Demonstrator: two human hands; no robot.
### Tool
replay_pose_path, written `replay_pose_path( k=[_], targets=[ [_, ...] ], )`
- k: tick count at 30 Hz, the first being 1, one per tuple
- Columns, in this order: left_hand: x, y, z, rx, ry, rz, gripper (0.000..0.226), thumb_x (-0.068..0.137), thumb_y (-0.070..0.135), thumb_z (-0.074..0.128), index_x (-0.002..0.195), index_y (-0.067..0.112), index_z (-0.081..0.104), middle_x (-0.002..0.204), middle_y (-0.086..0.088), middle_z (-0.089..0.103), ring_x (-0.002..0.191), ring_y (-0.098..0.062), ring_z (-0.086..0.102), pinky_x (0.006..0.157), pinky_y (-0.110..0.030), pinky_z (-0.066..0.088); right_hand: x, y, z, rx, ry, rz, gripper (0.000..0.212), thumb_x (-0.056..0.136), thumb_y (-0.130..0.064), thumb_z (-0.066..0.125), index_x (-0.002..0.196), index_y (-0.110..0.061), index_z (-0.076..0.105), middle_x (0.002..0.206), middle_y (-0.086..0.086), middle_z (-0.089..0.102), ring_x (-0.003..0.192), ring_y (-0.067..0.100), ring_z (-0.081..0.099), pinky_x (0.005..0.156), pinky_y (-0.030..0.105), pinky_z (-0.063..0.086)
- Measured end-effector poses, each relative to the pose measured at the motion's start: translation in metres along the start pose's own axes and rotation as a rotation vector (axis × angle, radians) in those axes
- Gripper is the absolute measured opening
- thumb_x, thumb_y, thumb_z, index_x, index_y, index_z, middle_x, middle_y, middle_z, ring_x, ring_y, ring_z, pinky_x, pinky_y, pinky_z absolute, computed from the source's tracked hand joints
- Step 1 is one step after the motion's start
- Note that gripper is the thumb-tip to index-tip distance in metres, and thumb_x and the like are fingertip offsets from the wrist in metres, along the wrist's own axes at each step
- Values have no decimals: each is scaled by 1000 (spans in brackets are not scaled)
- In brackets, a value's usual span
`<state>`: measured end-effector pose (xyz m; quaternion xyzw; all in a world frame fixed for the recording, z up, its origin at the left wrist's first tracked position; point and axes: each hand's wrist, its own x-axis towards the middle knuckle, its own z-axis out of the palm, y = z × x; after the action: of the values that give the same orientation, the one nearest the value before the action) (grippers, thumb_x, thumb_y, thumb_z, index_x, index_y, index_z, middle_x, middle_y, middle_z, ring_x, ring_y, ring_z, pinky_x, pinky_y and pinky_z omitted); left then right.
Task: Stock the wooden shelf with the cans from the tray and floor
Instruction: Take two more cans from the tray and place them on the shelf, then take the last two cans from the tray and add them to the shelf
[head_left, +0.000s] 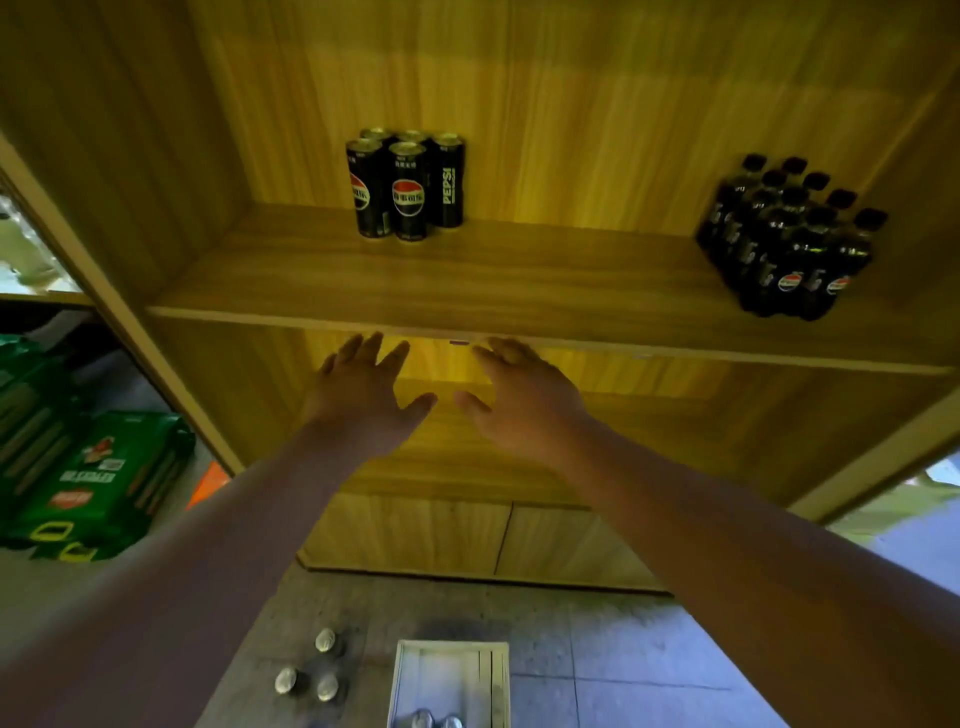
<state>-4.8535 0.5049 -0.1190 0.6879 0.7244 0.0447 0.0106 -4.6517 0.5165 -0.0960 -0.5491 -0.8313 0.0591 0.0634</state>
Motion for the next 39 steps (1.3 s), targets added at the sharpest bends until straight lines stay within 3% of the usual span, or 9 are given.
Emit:
replay_pose_path(
  k=[10, 16, 27, 32, 39],
  targets=[
    [-78, 3, 128, -58, -134, 63, 86, 86, 75, 35, 157, 33, 10, 165, 1, 7, 152, -21, 4, 121, -43, 17, -61, 6, 137, 30, -135, -9, 74, 95, -64, 35, 156, -24, 18, 164, -2, 13, 150, 18, 10, 116, 40, 24],
    [-121, -27, 262, -42, -260, 69, 88, 86, 76, 33, 157, 31, 6, 166, 0, 4, 152, -23, 2, 121, -45, 16, -100, 3, 283, 19, -201, -12, 73, 95, -63, 36, 155, -23, 21, 163, 1, 19, 149, 21, 16, 114, 41, 30],
    [-180, -54, 543, -129, -271, 98, 86, 85, 73, 39, 156, 29, 17, 165, -1, 12, 152, -21, 6, 120, -42, 17, -151, 31, 571, 103, -248, -7, 72, 93, -62, 42, 152, -24, 29, 160, -1, 26, 147, 20, 24, 112, 37, 33],
    [-204, -52, 674, -137, -373, 97, 85, 87, 72, 38, 156, 30, 13, 165, 0, 7, 152, -20, 0, 121, -41, 16, -175, 54, 696, 106, -312, -2, 71, 93, -61, 43, 153, -27, 26, 160, -4, 23, 146, 19, 24, 111, 35, 33],
    [-233, -51, 774, -145, -440, 101, 84, 89, 67, 44, 157, 33, 10, 166, 4, 1, 152, -18, -1, 120, -38, 13, -205, 70, 809, 153, -429, 38, 73, 93, -59, 43, 156, -30, 18, 164, -4, 14, 150, 18, 12, 118, 39, 21]
  ],
)
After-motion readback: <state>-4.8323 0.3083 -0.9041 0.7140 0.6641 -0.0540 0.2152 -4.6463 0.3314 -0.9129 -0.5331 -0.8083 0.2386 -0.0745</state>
